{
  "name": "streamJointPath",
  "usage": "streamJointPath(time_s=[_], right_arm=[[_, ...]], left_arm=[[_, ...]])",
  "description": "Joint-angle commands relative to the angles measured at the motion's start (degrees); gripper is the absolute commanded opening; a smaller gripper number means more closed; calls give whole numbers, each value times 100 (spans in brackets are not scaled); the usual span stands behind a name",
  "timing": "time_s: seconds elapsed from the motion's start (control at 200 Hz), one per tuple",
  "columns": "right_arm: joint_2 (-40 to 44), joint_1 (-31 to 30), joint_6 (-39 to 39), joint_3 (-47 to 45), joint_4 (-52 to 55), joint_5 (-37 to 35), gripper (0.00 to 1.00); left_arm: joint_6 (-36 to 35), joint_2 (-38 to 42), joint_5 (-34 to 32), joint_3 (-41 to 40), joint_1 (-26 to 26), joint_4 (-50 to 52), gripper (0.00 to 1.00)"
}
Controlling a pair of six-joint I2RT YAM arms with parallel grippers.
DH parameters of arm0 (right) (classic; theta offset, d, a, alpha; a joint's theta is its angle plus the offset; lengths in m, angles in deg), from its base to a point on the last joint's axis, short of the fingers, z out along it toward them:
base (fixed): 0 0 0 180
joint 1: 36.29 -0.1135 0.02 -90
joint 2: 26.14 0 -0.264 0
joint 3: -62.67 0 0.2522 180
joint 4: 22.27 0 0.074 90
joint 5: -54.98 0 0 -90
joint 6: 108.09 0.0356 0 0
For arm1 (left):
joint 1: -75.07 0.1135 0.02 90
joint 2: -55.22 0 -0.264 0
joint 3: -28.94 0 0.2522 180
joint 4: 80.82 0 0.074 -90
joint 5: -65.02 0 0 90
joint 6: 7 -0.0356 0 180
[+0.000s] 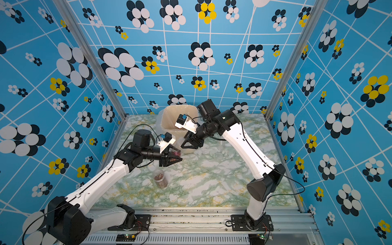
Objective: Empty the moldy dried flower tea in the jars
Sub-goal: Unscrew the lid from the jar.
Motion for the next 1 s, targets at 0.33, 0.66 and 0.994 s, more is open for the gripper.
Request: streamJointPath(time_s=[0.33,0.66,0.994], right_arm=[[-320,59,494,437,412,-24,20],[124,172,917,-71,54,-436,21],[798,228,1277,-990,-630,-502,23]], left_arm=[[-471,598,-699,-137,-142,-524,0],[-622,739,-1178,-279,-159,-435,0],[-640,705,-1229,-290,-174,-391,0]])
